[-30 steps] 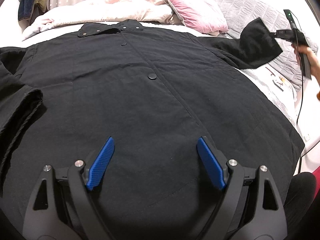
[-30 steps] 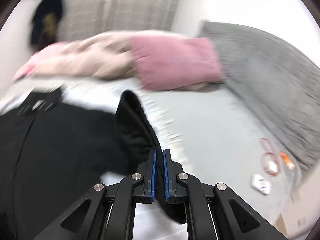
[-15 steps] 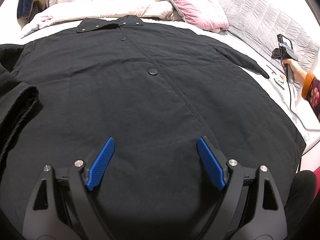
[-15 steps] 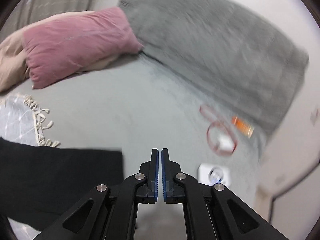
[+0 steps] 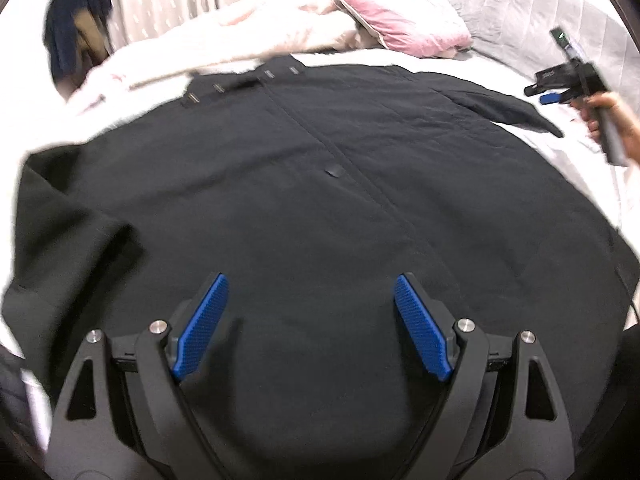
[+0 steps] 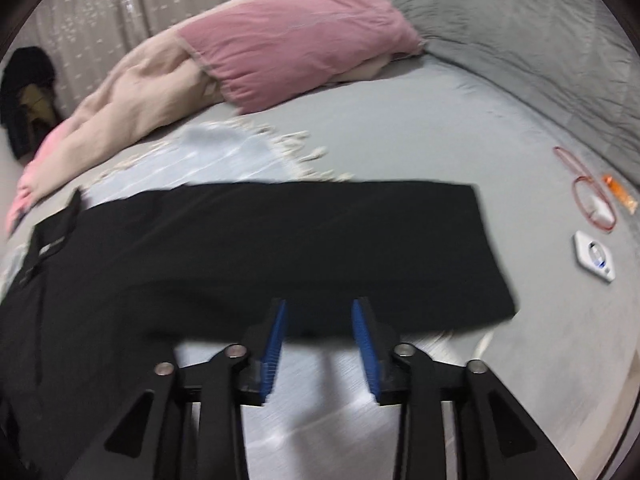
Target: Fold large clothes
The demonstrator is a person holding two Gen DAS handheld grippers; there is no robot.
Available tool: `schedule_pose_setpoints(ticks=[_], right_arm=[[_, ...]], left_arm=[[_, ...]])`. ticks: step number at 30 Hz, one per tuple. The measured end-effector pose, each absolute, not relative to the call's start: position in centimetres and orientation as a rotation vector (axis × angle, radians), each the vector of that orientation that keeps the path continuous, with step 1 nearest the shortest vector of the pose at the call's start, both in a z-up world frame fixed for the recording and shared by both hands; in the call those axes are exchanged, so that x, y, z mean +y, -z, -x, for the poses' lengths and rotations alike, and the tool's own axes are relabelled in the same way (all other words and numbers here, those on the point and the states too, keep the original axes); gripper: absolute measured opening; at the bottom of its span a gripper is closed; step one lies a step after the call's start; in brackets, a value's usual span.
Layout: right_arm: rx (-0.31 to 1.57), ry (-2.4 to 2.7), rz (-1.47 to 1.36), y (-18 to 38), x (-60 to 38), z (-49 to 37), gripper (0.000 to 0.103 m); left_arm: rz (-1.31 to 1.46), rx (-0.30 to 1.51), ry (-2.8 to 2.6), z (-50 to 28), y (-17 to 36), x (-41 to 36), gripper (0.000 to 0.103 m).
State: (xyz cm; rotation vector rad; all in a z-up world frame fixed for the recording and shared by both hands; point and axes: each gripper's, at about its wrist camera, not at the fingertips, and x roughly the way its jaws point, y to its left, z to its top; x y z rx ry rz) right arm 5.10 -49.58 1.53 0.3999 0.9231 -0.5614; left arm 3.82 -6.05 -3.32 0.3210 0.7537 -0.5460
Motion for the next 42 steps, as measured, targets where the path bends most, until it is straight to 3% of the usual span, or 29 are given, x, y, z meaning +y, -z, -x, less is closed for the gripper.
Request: schedule_pose_setpoints(ticks=[7,14,16,17,18,21,26,31,33,35,37,38,39,42], right_arm=[[0.897,0.423,-0.487,-3.9,-41.2,-3.6,0.062],[0.871,0.320,-0.562,-2.4,-34.0,-3.4,0.068],[0.902,0.313,-0.529,-1.8,-32.7,-4.1,0.068],[0.896,0.307,-0.525,-1.6,-32.1,-4.2,0.068],[0.890,0.297,-0.531,-1.2,-31.8,-4.5,0.068],[0.916,0.301,-0.560,-0.2,-31.8,-5.7,0.068],[0.929,0.315,-0.593,0.6,-32.1,-6.9,0.068],[0.930,0.331,-0.606,0.9,-32.5,-6.8,0.068],[0.935,0.339,-0.610,1.2,-32.7,-6.8,0.068],[0.935,0.340,-0.614,1.2,-32.8,-6.5,0.068],[0.932,0.346,-0.611,1.1,-32.8,-6.4,0.068],[0.931,0.348,-0.607,1.0,-32.9,-6.2,0.068],[0.930,0.353,-0.599,1.0,-32.8,-6.3,0.068],[0.940,0.364,-0.575,1.2,-32.3,-7.0,0.068]], left_arm=[[-0.420,0.658,0.327,-5.6,0.9,-2.6,0.086],[-0.429,0.929,0.080,-14.0,5.4,2.3,0.085],[-0.325,0.966,0.091,-15.9,5.3,4.5,0.053],[-0.290,0.981,0.110,-16.5,4.7,5.2,0.022],[-0.247,0.992,0.131,-17.1,3.5,5.8,0.013],[-0.200,0.923,0.108,-18.1,-0.9,7.5,0.010],[-0.196,0.732,-0.066,-20.8,-10.7,13.9,0.010],[-0.194,0.667,-0.405,-26.4,-14.9,24.2,0.011],[-0.181,0.692,-0.619,-28.8,-15.0,28.8,0.029],[-0.147,0.727,-0.813,-29.6,-14.9,32.3,0.031],[-0.025,0.720,-0.766,-29.1,-15.2,33.8,0.045],[0.032,0.711,-0.701,-28.9,-15.2,33.7,0.061],[0.059,0.711,-0.651,-29.0,-14.9,33.1,0.068],[0.047,0.761,-0.511,-29.5,-13.3,29.8,0.068]])
